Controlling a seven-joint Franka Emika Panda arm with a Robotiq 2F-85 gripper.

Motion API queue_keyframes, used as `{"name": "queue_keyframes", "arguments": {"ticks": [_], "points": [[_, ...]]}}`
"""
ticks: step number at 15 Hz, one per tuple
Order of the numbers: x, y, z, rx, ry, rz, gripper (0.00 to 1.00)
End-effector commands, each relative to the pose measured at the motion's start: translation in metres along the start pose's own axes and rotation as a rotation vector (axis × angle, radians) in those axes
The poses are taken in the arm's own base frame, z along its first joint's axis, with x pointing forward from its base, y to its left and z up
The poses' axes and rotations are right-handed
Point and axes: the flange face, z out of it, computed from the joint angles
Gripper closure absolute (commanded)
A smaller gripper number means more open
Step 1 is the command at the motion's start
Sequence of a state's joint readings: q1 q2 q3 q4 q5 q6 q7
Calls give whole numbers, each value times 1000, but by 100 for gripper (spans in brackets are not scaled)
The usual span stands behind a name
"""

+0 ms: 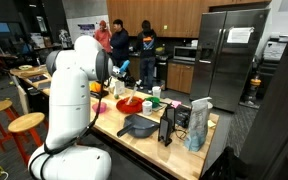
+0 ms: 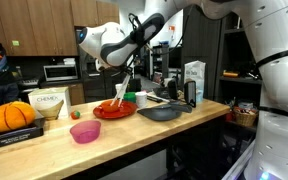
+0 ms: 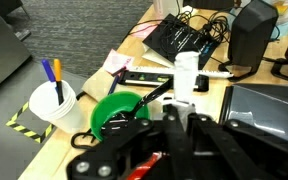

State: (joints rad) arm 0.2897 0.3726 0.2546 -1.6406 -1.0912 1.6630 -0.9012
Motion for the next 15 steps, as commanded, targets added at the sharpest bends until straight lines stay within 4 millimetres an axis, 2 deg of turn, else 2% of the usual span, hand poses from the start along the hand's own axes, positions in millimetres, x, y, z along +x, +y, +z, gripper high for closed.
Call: {"name": "queue_keyframes", "arguments": {"ticks": [1,6,11,15], "points": [[-6,2,10,-8,8,-30,98],[-15,13,29,-10,-28,-63,98],[-30,35,43,-50,-55,-51,98],[-24,51,49,-95,-18,-19,98]]}}
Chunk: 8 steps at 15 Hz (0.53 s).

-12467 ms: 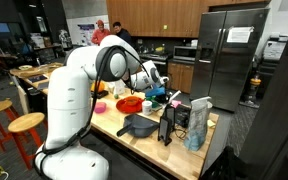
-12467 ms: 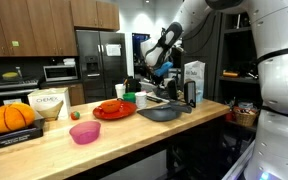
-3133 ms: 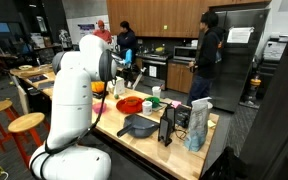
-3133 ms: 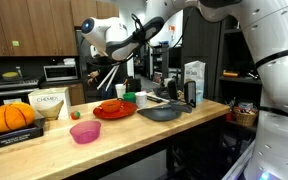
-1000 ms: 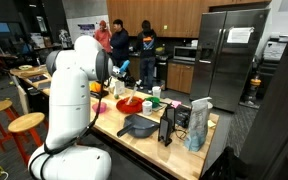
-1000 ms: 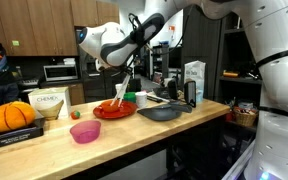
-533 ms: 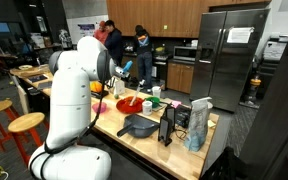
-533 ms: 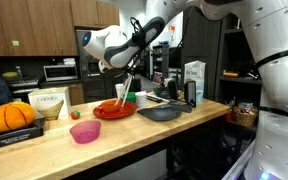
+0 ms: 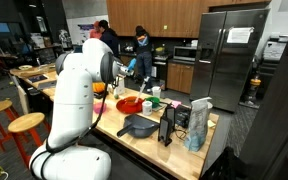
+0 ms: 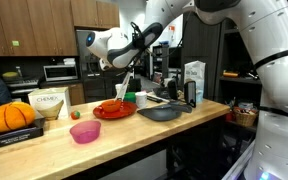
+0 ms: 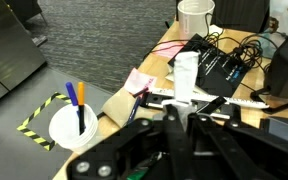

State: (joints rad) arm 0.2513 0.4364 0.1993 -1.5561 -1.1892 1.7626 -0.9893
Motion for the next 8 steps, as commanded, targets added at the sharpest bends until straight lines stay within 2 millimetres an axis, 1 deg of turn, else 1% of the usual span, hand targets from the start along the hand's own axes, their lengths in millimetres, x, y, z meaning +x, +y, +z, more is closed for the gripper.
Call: {"name": "queue_keyframes", "arguments": {"ticks": [1,8], "points": [[3,18,6,-35,39,20,98],[19,33,6,-66,152,37,98]]}}
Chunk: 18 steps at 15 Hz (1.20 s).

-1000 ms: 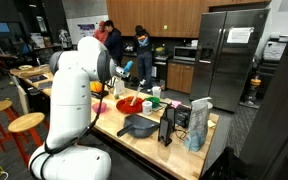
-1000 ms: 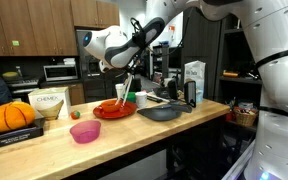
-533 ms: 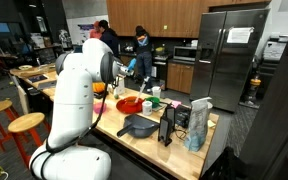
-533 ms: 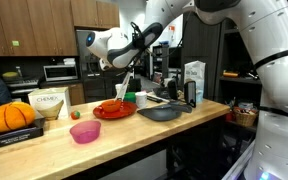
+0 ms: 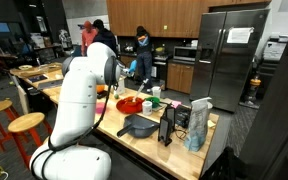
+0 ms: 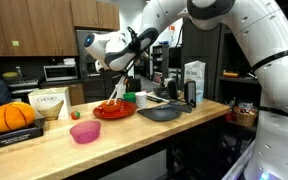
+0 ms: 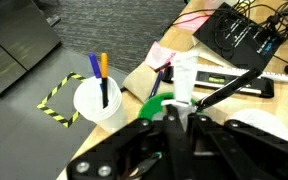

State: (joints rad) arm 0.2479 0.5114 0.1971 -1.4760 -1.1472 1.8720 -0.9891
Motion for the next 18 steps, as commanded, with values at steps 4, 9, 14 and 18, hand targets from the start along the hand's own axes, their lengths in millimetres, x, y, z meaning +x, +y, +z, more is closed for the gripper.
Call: {"name": "queue_keyframes", "arguments": {"ticks": [4,9,14,18], "points": [[2,11,0,14,96,19,98],[4,8,-7,37,124,-19,98],[7,0,-12,107,189,-61,98],[15,-1,-9,118,178,-65,98]]}}
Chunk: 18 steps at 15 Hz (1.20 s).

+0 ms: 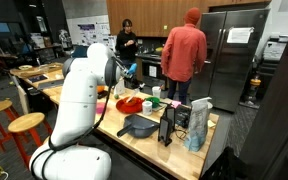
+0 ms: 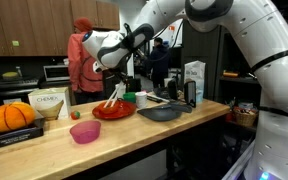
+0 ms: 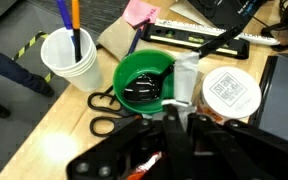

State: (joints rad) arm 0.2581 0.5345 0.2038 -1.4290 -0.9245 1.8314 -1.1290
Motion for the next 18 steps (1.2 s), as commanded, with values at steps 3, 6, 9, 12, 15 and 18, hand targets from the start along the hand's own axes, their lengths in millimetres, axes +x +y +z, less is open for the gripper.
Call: {"name": "queue_keyframes", "arguments": {"ticks": [3,6,9,12,15,18], "points": [[2,-1,0,1,8,8,98],[2,-1,1,-11,4,15,98],[1,2,0,-35,-2,11,98],[1,9,-4,-90,-16,-7,98],[5,17,-11,-168,-4,-41,98],[13,21,-16,-219,62,-82,98]]}}
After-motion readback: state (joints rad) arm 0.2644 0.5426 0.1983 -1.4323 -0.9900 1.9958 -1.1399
